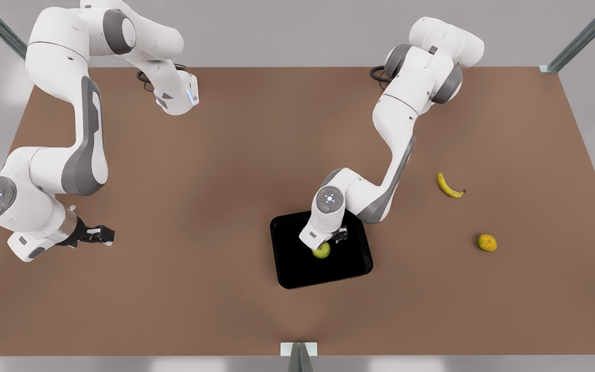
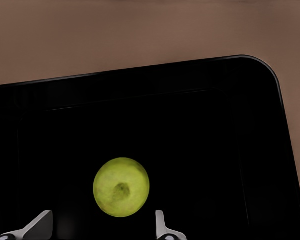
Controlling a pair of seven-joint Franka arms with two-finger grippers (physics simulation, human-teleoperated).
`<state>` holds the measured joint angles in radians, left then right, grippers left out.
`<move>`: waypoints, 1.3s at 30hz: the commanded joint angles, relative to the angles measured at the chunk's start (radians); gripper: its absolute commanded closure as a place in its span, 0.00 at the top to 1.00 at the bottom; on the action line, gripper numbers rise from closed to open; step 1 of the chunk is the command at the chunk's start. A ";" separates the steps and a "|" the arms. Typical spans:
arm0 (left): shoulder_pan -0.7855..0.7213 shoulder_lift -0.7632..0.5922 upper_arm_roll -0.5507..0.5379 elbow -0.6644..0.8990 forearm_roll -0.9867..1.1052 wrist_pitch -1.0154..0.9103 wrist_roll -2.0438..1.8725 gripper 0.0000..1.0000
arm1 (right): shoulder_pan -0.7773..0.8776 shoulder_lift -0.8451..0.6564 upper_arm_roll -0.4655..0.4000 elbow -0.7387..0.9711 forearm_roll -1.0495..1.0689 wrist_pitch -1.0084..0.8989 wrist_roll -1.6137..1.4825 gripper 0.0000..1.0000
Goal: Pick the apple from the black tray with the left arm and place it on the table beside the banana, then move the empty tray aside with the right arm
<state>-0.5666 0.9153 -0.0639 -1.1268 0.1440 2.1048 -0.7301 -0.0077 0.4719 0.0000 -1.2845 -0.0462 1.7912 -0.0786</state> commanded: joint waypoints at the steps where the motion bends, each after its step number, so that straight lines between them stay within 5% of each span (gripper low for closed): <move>1: -0.001 0.010 -0.001 0.001 0.023 0.057 -0.236 1.00 | 0.000 -0.001 0.000 0.001 0.000 -0.006 -0.004 1.00; 26: -0.001 0.129 0.010 0.001 0.052 0.205 -0.193 1.00 | 0.000 -0.001 0.000 0.001 0.000 -0.006 -0.004 1.00; 27: -0.001 0.129 0.010 0.001 0.066 0.205 -0.195 0.95 | 0.000 -0.001 0.000 0.001 0.000 -0.006 -0.004 1.00; 28: 0.001 0.129 0.010 0.001 0.065 0.205 -0.195 0.77 | 0.000 -0.001 0.000 0.001 0.000 -0.006 -0.006 1.00; 31: -0.001 0.128 0.010 0.001 0.068 0.201 -0.192 0.73 | 0.000 -0.001 0.000 0.001 0.000 -0.006 -0.006 1.00; 37: 0.031 -0.050 -0.001 -0.001 0.056 -0.259 0.090 0.74 | 0.000 -0.001 0.000 0.001 0.000 -0.006 -0.006 1.00; 39: 0.132 -0.121 0.003 0.001 0.032 -0.410 0.397 0.75 | 0.018 -0.015 0.069 0.007 0.000 -0.085 0.010 1.00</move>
<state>-0.4601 0.8195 -0.0629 -1.1266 0.1979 1.9830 -0.8022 0.0010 0.4610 0.0498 -1.2752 -0.0469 1.7669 -0.0790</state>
